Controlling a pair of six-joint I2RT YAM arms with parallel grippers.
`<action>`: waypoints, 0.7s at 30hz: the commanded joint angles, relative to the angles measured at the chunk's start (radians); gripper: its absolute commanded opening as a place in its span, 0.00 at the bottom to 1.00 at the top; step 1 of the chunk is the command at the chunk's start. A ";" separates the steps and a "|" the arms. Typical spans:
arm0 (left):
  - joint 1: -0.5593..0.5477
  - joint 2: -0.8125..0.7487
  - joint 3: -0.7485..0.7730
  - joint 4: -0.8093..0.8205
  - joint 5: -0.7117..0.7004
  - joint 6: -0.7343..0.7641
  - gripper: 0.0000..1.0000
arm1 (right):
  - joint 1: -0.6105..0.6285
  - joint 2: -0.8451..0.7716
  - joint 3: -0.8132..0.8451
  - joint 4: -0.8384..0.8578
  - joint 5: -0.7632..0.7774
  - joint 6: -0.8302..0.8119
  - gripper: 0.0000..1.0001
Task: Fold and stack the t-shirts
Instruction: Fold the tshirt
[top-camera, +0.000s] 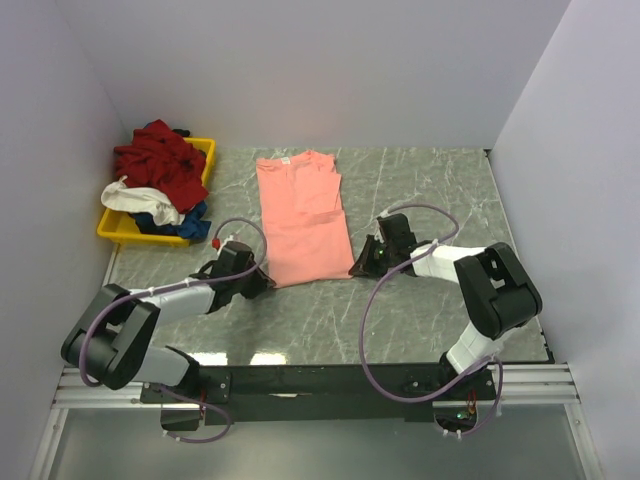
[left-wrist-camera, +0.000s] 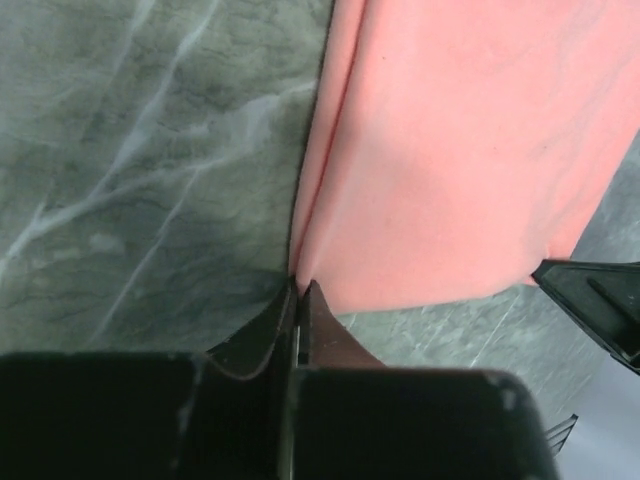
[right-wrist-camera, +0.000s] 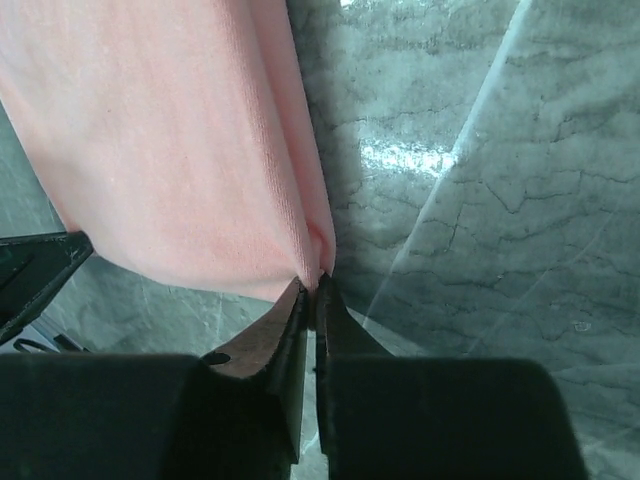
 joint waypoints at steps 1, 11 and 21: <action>-0.026 0.009 -0.017 -0.033 0.005 0.008 0.02 | -0.003 -0.020 -0.025 0.018 0.008 -0.005 0.05; -0.129 -0.320 -0.128 -0.210 -0.053 -0.062 0.01 | 0.002 -0.306 -0.290 0.027 -0.050 0.015 0.00; -0.301 -0.705 -0.191 -0.438 -0.053 -0.126 0.01 | 0.065 -0.885 -0.576 -0.125 -0.029 0.115 0.00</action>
